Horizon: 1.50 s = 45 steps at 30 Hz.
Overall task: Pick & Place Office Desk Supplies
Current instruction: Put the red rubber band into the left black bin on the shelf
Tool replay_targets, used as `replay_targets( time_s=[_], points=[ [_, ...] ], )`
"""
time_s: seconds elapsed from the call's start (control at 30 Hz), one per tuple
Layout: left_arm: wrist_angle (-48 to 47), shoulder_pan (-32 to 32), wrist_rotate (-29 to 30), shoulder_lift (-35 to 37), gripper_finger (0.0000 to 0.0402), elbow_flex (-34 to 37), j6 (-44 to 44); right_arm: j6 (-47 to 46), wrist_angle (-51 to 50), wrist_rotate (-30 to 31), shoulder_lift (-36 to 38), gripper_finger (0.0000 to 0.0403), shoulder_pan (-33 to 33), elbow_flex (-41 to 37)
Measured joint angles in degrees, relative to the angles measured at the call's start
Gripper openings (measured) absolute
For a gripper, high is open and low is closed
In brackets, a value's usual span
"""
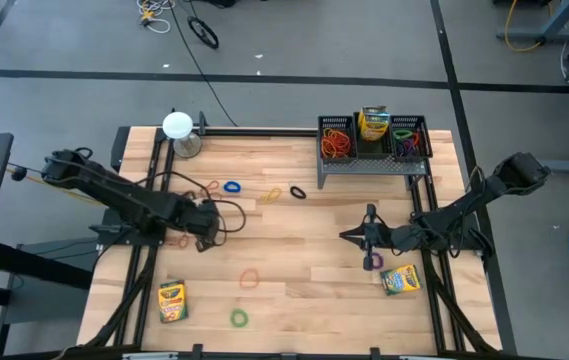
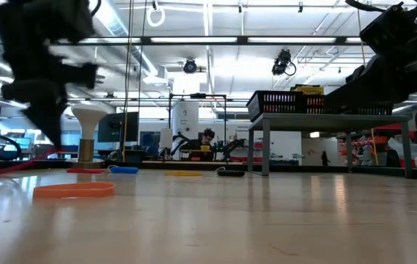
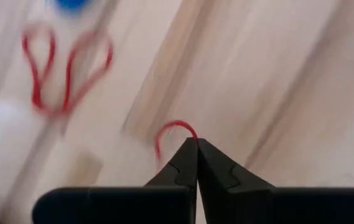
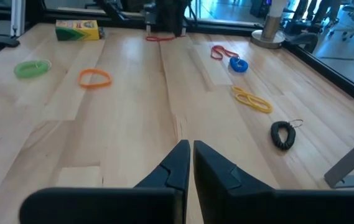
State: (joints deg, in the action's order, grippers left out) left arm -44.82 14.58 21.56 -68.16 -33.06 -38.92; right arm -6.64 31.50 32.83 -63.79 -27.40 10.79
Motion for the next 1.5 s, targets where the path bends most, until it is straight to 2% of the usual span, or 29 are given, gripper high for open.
replay_targets(
  time_s=[0.2, 0.3, 0.47, 0.67, 0.87, 1.0, 1.17, 1.3, 1.5],
  points=[
    [8.36, 0.07, 1.12, 0.02, 0.0005, -6.57, 8.37, 0.01, 1.82, 0.01, 0.00, 0.0031, 0.00, 0.00],
    [18.44, 0.07, 1.60, -0.09, 0.0005, -7.45, 13.04, 0.01, 1.79, -0.01, 0.00, 0.0031, 0.00, 0.00],
    [40.57, -0.25, 1.30, -2.86, 0.0005, -5.15, 22.53, -0.17, 1.78, -0.04, 0.00, 0.0031, 0.00, 0.00],
    [61.77, -2.83, -6.11, -13.17, 0.0005, -4.37, 29.98, -2.02, 1.80, -0.38, 0.00, 0.0038, 0.00, 0.00],
    [81.94, -5.52, -14.31, -24.70, 0.0005, -4.34, 35.27, -1.20, 3.44, -0.45, -1.07, 0.0065, 0.00, 0.00],
    [93.22, -6.34, -16.59, -30.10, 0.0005, -4.34, 37.90, 0.75, 9.41, -0.35, -5.72, 0.0094, 0.39, 0.00],
    [103.39, -6.81, -19.38, -35.35, 0.0005, -5.02, 40.65, 3.78, 21.69, -0.34, -15.12, 0.0130, 3.00, 0.35],
    [106.94, -7.16, -20.30, -38.54, 0.0005, -7.09, 41.49, 4.56, 27.59, -2.15, -22.59, 0.0159, 5.67, 2.89],
    [107.71, -7.16, -20.40, -41.03, 0.0005, -10.11, 42.87, 5.19, 28.31, -4.79, -32.04, 0.0202, 7.53, 9.83]
  ],
)
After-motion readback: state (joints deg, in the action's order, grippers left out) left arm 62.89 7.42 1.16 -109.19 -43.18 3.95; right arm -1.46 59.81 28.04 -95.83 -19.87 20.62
